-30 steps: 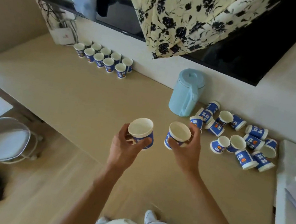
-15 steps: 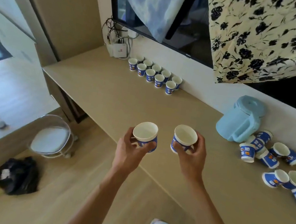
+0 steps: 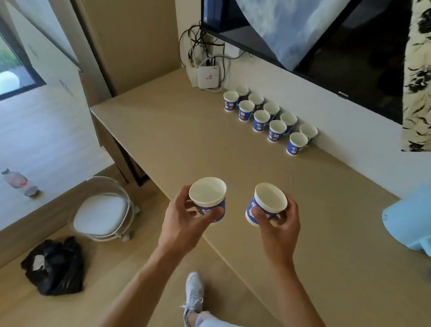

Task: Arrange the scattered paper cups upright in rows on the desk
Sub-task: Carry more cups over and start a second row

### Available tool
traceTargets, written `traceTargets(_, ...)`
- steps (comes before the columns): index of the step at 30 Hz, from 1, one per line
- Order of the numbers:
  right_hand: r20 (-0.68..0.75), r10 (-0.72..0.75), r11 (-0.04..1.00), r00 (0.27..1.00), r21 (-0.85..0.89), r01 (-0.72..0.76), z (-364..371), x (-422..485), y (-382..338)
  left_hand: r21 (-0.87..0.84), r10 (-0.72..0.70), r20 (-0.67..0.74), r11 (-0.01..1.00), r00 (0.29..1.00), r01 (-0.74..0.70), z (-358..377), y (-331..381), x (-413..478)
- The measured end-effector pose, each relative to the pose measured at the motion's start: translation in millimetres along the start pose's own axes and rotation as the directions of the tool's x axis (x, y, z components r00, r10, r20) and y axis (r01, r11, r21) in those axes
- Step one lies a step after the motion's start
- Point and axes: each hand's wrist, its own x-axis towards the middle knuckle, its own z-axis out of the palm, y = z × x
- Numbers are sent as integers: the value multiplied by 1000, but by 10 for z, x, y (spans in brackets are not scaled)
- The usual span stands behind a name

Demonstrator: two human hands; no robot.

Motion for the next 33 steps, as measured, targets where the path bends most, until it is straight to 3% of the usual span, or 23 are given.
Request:
traceTargets(5,-43,23,1000,999,11,-23,700,596,156,78,-5,49,997,999,1,-349,47,940)
traceTargets(17,-99,49,998,994,-29,-52,1843,1604,284,10,-28,159,1000,987,27,-589,14,2667)
traceTargets(25,-212,131,974,968,-154,-166,2539,2099,683,48,-64,360,998,931,50,-635,-227,3832)
traceTargets(33,-274,116,949,955,-254,-188,3135,2905,1379,74,-32,404,997,914,3,-716,-562,4763)
